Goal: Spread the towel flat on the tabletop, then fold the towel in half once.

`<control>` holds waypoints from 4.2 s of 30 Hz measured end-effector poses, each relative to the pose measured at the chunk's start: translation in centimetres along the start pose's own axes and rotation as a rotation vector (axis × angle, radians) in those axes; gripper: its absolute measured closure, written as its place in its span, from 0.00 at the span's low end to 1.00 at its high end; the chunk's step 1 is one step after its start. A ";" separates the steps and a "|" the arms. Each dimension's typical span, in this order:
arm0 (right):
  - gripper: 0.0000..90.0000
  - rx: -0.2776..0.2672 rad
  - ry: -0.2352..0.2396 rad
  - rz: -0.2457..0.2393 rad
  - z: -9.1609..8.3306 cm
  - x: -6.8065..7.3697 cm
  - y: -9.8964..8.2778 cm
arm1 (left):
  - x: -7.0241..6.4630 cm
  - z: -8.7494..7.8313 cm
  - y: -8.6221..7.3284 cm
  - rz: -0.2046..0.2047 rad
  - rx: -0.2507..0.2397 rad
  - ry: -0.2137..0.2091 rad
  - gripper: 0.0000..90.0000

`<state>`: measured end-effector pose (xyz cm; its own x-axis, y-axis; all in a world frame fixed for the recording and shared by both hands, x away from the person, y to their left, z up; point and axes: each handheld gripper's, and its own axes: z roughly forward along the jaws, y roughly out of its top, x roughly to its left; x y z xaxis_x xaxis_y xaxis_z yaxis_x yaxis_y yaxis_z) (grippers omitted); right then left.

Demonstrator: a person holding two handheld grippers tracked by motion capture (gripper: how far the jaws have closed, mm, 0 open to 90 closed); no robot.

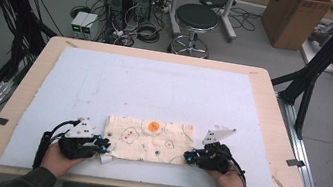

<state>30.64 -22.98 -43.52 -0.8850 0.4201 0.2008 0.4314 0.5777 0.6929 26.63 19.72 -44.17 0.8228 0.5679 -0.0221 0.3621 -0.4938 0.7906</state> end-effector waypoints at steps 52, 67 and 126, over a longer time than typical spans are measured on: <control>0.95 -0.082 -0.199 0.159 1.6 -8.6 5.4 | 8.8 3.5 3.9 -0.316 -0.038 0.136 0.96; 0.81 -0.076 -0.209 0.190 2.7 -9.4 4.9 | 8.9 4.3 3.7 -0.277 -0.029 0.168 0.87; 0.37 -0.187 -0.163 0.083 0.3 -4.8 4.8 | 5.8 -0.8 3.6 -0.205 -0.161 0.114 0.39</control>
<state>36.99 -22.04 -41.39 -0.8017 0.5762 0.1586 0.4478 0.4035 0.7979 32.35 21.71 -40.98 0.6814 0.7203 -0.1301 0.4342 -0.2546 0.8641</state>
